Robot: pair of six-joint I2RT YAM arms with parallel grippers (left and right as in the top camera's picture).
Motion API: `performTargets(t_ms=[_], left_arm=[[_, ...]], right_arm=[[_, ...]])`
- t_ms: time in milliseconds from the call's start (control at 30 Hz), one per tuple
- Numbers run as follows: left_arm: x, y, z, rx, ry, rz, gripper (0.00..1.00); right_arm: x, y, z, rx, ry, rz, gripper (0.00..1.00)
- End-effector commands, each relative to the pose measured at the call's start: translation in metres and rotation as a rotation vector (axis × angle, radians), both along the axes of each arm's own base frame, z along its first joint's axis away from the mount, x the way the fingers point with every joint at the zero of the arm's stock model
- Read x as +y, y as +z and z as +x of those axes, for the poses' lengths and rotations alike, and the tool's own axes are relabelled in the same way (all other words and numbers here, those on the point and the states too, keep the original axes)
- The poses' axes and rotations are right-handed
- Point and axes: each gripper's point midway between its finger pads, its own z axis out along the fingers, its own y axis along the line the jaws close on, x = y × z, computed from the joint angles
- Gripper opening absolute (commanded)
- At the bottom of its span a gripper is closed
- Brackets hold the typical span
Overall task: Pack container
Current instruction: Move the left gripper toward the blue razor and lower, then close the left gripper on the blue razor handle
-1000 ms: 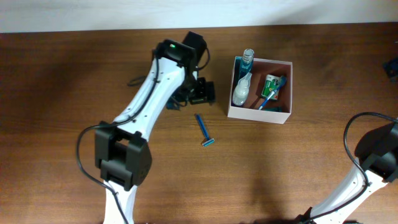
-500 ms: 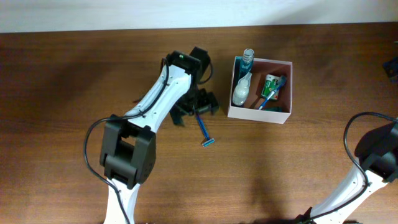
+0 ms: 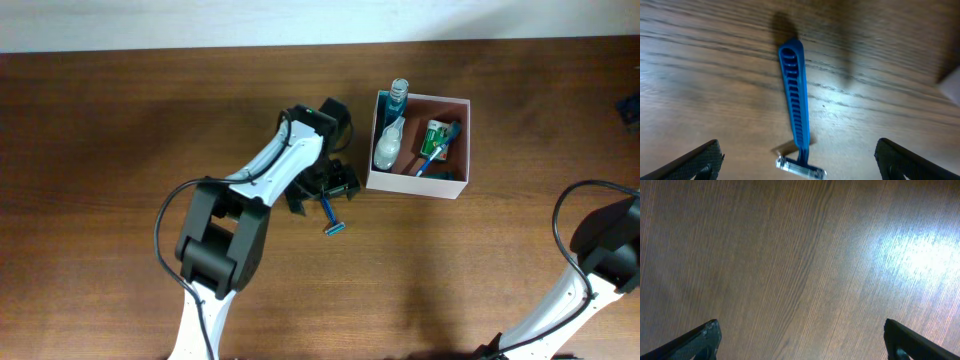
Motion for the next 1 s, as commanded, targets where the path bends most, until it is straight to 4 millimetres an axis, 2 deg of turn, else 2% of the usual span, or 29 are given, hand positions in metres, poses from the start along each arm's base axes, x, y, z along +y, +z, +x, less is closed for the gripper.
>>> performTargets(t_ms=[0,533,667,967], left_arm=[[0.006,-0.01,0.0,0.008,0.002,0.037,0.99],[0.013,-0.015,0.018,-0.08,-0.005,0.088,0.99],[0.015,-0.02,0.012,-0.059,-0.006,0.092,0.99],[0.005,-0.024,-0.002,-0.046,-0.045,0.104,0.99]], right_arm=[[-0.003,-0.002,-0.002,0.017,-0.007,-0.015,0.99],[-0.003,-0.002,-0.002,0.017,-0.006,-0.015,0.99],[-0.003,-0.002,-0.002,0.017,-0.006,-0.015,0.99],[-0.003,-0.002,-0.002,0.017,-0.006,-0.015,0.99]])
